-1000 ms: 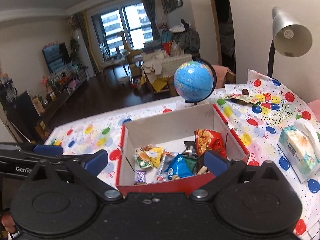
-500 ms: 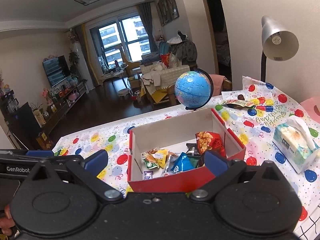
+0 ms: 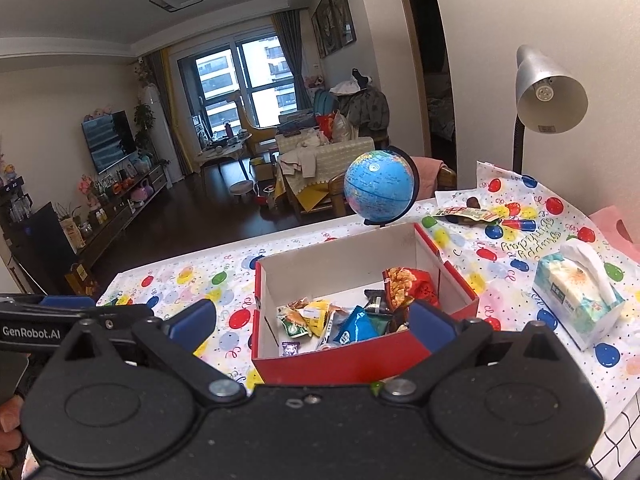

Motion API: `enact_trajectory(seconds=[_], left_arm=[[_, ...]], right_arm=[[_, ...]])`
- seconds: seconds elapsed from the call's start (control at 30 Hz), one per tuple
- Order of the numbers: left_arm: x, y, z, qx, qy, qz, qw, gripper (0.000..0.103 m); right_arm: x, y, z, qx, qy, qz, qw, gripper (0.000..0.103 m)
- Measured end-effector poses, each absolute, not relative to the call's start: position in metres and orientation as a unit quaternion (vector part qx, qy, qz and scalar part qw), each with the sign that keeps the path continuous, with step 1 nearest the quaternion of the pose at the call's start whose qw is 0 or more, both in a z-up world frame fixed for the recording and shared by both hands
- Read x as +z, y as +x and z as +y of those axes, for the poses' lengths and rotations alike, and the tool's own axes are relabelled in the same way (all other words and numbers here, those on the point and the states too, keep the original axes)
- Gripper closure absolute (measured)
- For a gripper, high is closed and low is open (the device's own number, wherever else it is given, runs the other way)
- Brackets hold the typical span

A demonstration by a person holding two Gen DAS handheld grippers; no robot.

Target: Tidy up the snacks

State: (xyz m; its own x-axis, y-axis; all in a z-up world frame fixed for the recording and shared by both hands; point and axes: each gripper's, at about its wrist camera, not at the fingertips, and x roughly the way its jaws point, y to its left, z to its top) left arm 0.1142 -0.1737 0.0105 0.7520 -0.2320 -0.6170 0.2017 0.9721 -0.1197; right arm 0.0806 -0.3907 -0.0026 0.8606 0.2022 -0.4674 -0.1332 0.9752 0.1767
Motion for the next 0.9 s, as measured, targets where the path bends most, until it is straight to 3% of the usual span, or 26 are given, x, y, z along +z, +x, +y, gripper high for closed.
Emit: enact_trajectory(seconds=[0.9], left_arm=[[0.0106, 0.1096, -0.1782, -0.107, -0.015, 0.323, 0.94, 0.0]], right_arm=[[0.0018, 0.0758, -0.3869, 0.083, 0.07, 0.243, 0.964, 0.0]])
